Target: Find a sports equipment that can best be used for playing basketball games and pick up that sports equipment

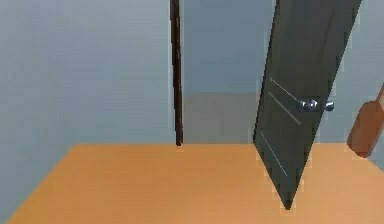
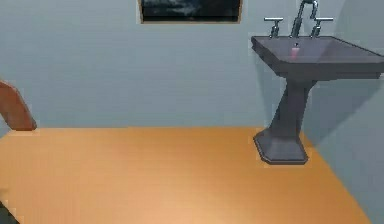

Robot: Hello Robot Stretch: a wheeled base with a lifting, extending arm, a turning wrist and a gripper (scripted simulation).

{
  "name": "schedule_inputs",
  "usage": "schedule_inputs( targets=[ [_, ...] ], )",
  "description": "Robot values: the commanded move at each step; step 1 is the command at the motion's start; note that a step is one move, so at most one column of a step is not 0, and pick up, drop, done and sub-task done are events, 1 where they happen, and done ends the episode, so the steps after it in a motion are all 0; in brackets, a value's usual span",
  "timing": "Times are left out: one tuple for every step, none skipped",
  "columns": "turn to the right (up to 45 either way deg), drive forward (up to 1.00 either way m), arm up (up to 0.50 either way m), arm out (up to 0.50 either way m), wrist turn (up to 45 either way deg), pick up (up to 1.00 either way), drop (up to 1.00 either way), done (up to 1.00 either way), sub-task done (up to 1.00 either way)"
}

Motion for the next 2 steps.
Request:
schedule_inputs(
  targets=[
    [0.0, 1.00, 0.00, 0.00, 0.0, 0.00, 0.00, 0.00, 0.00],
    [6.0, 0.00, 0.00, 0.00, 0.0, 0.00, 0.00, 0.00, 0.00]
  ],
)
